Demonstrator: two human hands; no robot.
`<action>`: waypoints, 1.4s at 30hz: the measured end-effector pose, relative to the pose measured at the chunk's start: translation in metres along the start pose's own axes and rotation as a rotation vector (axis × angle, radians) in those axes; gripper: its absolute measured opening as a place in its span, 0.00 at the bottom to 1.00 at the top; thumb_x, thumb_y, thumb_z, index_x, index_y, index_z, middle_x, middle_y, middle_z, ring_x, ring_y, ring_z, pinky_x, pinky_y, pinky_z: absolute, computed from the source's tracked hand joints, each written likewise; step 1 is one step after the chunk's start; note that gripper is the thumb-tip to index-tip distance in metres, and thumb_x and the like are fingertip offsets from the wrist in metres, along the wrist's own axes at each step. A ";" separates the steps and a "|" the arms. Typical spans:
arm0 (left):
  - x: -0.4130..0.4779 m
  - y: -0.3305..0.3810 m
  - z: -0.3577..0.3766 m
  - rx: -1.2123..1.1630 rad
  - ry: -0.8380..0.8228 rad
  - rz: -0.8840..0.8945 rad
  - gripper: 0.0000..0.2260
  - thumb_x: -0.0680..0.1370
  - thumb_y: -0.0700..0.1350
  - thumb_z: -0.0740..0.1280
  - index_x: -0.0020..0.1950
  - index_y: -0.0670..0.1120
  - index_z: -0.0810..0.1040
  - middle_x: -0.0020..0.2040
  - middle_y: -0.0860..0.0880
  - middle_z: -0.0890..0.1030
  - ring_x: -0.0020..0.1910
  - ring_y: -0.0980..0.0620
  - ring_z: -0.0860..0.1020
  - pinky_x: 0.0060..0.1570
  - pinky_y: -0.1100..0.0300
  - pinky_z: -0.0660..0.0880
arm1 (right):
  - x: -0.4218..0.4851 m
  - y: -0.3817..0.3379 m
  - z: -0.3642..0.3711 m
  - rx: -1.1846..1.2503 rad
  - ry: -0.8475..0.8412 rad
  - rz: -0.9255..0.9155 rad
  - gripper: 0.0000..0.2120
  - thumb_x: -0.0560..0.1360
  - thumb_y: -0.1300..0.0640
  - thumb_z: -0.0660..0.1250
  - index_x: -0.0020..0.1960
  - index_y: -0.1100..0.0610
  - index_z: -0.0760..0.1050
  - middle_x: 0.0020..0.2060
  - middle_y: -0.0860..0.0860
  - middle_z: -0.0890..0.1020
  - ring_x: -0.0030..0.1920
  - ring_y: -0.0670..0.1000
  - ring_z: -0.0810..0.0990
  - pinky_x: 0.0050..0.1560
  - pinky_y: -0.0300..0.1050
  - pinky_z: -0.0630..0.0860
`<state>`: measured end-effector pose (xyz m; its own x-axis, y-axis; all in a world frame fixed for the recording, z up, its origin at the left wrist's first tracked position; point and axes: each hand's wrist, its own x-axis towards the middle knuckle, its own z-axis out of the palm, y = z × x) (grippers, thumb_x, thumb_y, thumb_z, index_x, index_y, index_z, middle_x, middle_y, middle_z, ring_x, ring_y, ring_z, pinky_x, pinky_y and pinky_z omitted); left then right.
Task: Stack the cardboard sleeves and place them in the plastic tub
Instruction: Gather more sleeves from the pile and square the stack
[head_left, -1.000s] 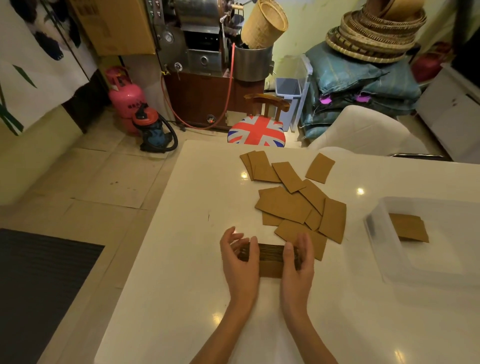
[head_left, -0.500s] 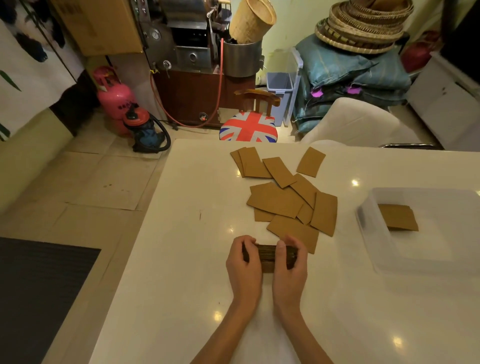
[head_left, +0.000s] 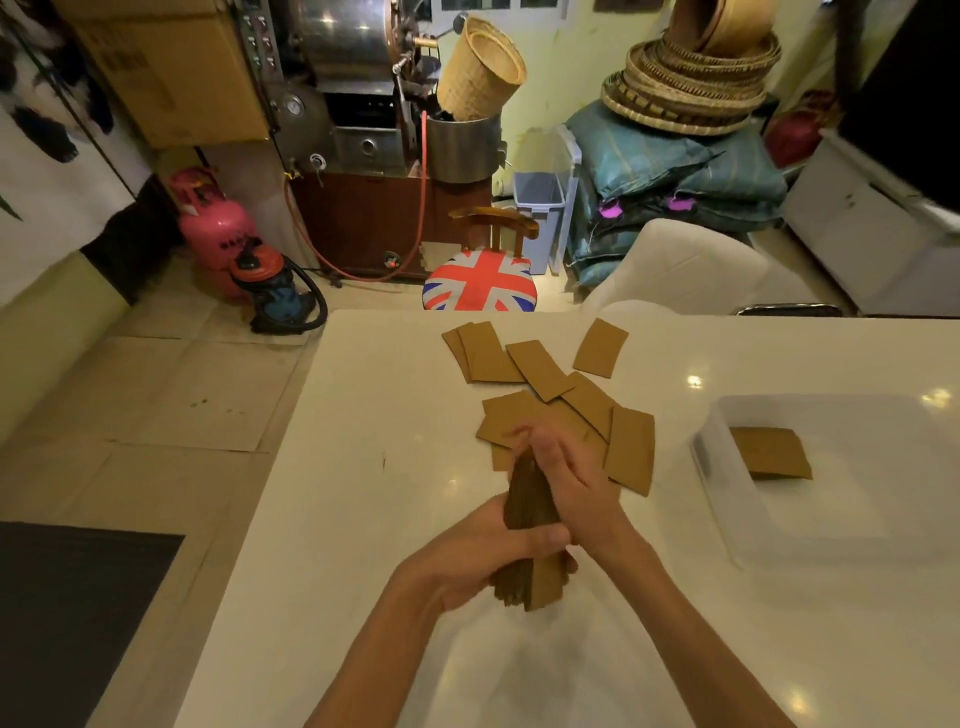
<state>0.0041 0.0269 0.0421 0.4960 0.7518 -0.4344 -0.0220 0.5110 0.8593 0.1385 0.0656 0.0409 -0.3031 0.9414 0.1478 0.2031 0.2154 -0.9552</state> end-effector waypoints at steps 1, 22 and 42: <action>0.001 0.000 -0.007 -0.054 0.020 -0.008 0.27 0.72 0.52 0.76 0.67 0.43 0.74 0.58 0.37 0.82 0.52 0.41 0.83 0.57 0.41 0.80 | -0.001 -0.003 -0.007 0.034 -0.078 0.049 0.31 0.69 0.24 0.56 0.67 0.38 0.68 0.52 0.31 0.78 0.57 0.40 0.78 0.57 0.39 0.76; 0.007 -0.007 0.002 -0.169 0.084 0.124 0.41 0.62 0.58 0.80 0.72 0.52 0.70 0.60 0.44 0.83 0.58 0.45 0.83 0.56 0.51 0.80 | -0.058 -0.007 -0.004 -0.521 -0.227 0.034 0.60 0.66 0.40 0.76 0.71 0.29 0.27 0.74 0.31 0.32 0.76 0.40 0.33 0.76 0.44 0.53; 0.029 -0.092 -0.007 0.537 0.526 0.509 0.27 0.76 0.36 0.71 0.68 0.60 0.69 0.64 0.52 0.75 0.64 0.55 0.74 0.64 0.62 0.73 | -0.086 0.074 -0.007 -0.155 0.234 0.238 0.30 0.74 0.67 0.70 0.64 0.39 0.66 0.60 0.38 0.75 0.60 0.38 0.74 0.61 0.36 0.73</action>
<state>0.0147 0.0047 -0.0509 0.0737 0.9942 0.0779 0.3425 -0.0986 0.9343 0.1865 0.0030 -0.0404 -0.0123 0.9999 -0.0023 0.3866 0.0026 -0.9222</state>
